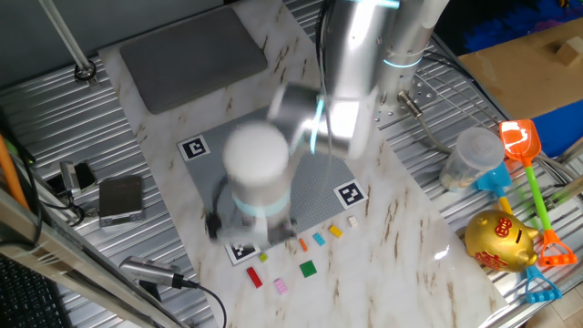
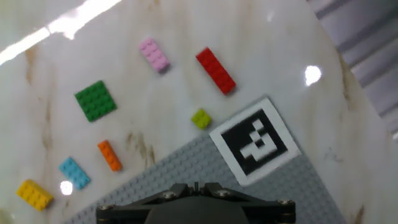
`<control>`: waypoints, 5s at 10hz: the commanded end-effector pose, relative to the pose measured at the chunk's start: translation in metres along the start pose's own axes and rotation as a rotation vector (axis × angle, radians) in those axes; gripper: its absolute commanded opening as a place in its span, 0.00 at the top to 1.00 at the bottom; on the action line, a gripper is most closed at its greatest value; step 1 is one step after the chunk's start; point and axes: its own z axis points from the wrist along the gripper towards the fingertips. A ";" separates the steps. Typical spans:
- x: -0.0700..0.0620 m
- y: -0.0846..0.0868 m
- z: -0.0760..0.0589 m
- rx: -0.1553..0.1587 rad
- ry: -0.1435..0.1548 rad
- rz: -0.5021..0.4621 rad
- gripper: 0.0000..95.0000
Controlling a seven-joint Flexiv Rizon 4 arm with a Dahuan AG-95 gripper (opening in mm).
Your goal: Build with small Lego blocks
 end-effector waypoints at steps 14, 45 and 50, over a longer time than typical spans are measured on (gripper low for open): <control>-0.048 0.003 0.005 0.047 0.008 -0.074 1.00; -0.061 -0.032 0.018 0.175 -0.039 -0.285 0.80; -0.063 -0.036 0.022 0.181 -0.041 -0.295 0.80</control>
